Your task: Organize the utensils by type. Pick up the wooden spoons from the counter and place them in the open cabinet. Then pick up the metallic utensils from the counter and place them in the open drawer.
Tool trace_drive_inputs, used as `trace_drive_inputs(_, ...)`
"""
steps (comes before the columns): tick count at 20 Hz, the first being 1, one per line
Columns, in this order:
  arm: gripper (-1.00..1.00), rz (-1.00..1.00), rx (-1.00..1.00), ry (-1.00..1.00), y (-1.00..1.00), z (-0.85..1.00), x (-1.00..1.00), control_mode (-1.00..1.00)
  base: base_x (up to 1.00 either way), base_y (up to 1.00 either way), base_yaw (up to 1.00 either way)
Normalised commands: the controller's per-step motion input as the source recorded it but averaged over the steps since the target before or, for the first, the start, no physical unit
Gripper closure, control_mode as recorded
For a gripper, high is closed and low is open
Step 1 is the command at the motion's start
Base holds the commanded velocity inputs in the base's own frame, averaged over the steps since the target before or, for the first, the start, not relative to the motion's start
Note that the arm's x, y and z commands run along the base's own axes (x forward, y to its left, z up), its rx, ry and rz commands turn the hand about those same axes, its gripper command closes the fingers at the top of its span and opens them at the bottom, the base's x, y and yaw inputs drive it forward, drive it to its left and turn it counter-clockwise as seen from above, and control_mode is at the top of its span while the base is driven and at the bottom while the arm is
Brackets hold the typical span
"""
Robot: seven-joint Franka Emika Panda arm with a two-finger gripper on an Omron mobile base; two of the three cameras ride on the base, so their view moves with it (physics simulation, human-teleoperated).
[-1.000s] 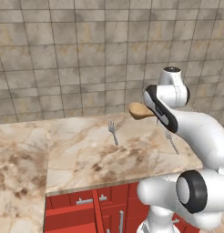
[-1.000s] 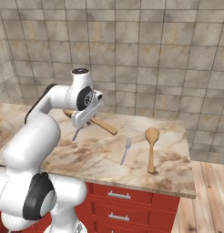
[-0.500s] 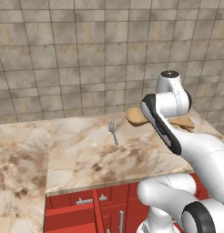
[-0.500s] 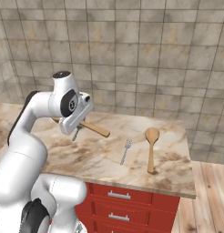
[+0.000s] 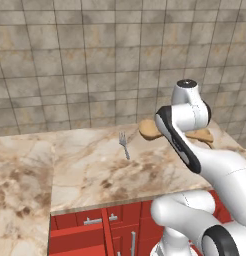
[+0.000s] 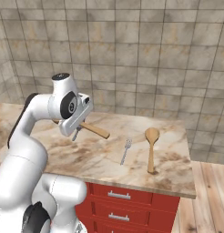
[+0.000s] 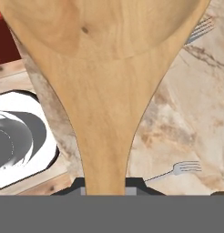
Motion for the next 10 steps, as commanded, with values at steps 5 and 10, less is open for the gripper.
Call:
trace_drive_inputs(5, 1.0, 0.0, 0.0, 0.0, 0.0, 0.0, 0.0, 1.0, -0.34, 0.0, 0.0)
trace_drive_inputs(10, 1.0, 0.0, 0.0, 0.0, 0.0, 0.0, 0.0, 1.0, -0.42, -0.08, 0.0)
